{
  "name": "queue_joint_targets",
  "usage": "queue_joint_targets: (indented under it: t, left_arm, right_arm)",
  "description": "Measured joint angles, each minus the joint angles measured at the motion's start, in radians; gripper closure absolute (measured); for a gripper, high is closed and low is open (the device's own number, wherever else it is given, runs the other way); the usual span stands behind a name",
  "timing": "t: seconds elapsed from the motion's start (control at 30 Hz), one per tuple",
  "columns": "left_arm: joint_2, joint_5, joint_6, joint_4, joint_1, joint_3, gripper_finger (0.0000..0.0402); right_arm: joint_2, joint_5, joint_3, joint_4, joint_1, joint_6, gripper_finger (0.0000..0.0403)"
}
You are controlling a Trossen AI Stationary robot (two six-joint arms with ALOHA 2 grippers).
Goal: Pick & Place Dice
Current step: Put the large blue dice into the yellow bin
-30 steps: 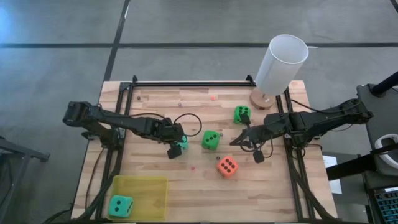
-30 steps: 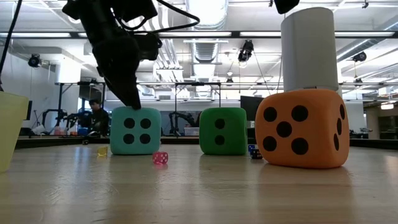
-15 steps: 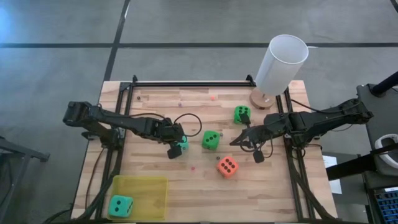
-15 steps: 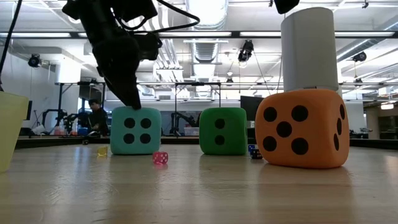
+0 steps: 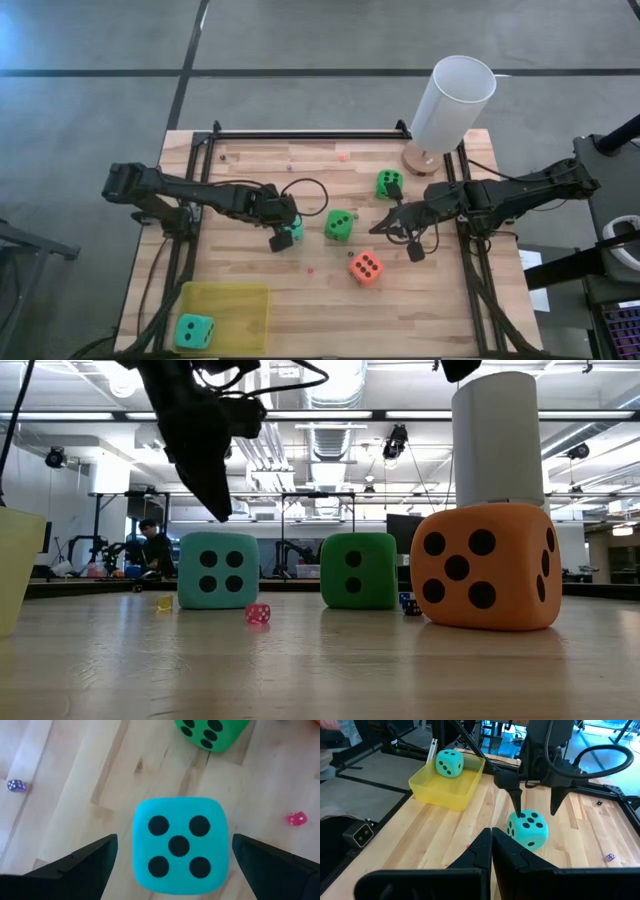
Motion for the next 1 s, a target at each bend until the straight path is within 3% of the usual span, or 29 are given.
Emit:
queue_joint_targets:
  t: [0.2, 0.37, 0.77, 1.0]
  left_arm:
    - [0.000, 0.000, -0.089, -0.056, 0.000, 0.022, 0.0002]
    - [0.033, 0.000, -0.082, -0.071, 0.000, 0.031, 0.0002]
    - [0.165, -0.007, -0.002, -0.198, 0.001, 0.182, 0.0002]
    - [0.183, -0.004, -0.053, -0.251, 0.007, 0.192, 0.0002]
  right_arm:
    - [0.000, 0.000, 0.000, 0.000, 0.000, 0.000, 0.0394]
    - [0.000, 0.000, 0.000, -0.001, 0.000, 0.002, 0.0394]
    - [0.000, 0.000, 0.000, -0.006, 0.000, 0.000, 0.0394]
    - [0.000, 0.001, 0.000, -0.006, 0.000, 0.002, 0.0394]
